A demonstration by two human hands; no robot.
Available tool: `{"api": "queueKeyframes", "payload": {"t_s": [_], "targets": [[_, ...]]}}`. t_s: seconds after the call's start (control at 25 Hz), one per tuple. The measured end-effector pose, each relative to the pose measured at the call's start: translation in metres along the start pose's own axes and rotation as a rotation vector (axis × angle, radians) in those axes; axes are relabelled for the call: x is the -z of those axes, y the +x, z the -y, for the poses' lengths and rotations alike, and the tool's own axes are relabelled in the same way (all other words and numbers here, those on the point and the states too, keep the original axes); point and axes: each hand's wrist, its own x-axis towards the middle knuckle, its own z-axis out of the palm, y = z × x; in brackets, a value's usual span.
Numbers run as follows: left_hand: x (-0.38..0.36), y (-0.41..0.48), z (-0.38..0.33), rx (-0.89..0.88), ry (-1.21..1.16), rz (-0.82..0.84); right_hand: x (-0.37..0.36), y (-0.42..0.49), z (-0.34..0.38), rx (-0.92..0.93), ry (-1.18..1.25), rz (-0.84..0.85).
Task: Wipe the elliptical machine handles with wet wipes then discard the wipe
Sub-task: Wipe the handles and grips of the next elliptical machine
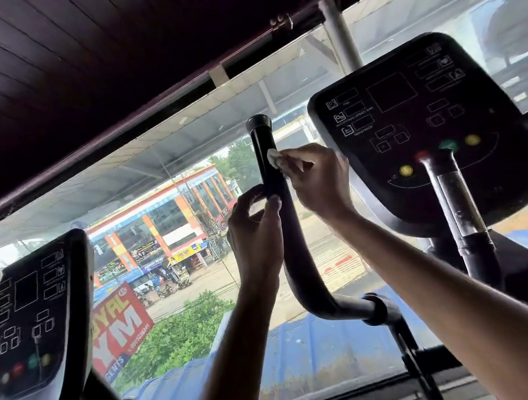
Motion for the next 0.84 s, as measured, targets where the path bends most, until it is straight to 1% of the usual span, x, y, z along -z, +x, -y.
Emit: {"api": "queueKeyframes", "payload": {"t_s": [0.08, 0.2, 0.28, 0.4, 0.56, 0.64, 0.76, 0.84], "targets": [[0.0, 0.002, 0.001, 0.013, -0.003, -0.02, 0.001, 0.004, -0.002, 0.064, -0.054, -0.008], [-0.001, 0.006, 0.003, 0.02, -0.038, -0.011, 0.015, -0.021, -0.005, 0.053, -0.002, 0.071], [-0.003, 0.008, 0.002, 0.016, -0.051, -0.003, 0.014, -0.017, -0.007, 0.046, 0.018, 0.101], [-0.005, 0.011, 0.001, 0.014, -0.062, -0.008, -0.005, 0.022, -0.003, 0.073, -0.047, 0.029], [-0.005, 0.012, 0.0, 0.029, -0.065, -0.022, -0.022, 0.058, -0.002, -0.071, -0.056, 0.004], [-0.004, 0.012, 0.001, 0.038, -0.078, -0.011, -0.019, 0.049, -0.012, -0.027, -0.105, 0.014], [-0.003, 0.013, 0.002, 0.032, -0.085, 0.01, -0.013, 0.047, -0.02, 0.043, -0.073, 0.054], [-0.003, 0.013, 0.004, 0.033, -0.11, 0.008, -0.017, 0.064, -0.014, -0.006, -0.094, 0.05]]}}
